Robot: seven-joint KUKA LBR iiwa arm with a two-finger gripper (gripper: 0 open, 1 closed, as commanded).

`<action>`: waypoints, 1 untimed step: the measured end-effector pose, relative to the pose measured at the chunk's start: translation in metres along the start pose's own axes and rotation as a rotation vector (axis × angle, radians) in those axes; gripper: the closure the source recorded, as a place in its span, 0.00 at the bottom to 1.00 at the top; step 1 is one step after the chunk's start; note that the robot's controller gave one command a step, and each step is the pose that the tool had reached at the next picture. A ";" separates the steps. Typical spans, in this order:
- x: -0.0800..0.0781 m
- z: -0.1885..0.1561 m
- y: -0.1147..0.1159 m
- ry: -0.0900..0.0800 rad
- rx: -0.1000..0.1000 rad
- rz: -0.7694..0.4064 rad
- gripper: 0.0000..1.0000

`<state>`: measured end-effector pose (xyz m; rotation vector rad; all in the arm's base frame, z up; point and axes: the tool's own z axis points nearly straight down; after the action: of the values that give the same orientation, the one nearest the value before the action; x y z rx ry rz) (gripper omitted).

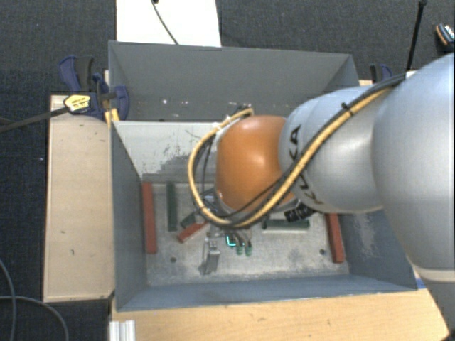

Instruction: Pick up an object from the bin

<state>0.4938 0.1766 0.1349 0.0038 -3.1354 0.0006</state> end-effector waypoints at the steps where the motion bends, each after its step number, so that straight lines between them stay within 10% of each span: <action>1: -0.033 0.067 -0.006 -0.002 0.001 -0.025 0.00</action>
Offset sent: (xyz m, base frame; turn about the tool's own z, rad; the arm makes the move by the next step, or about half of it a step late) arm 0.0320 -0.0053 -0.0642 -0.0263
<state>0.5260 0.1704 0.0672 0.0437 -3.1375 0.0026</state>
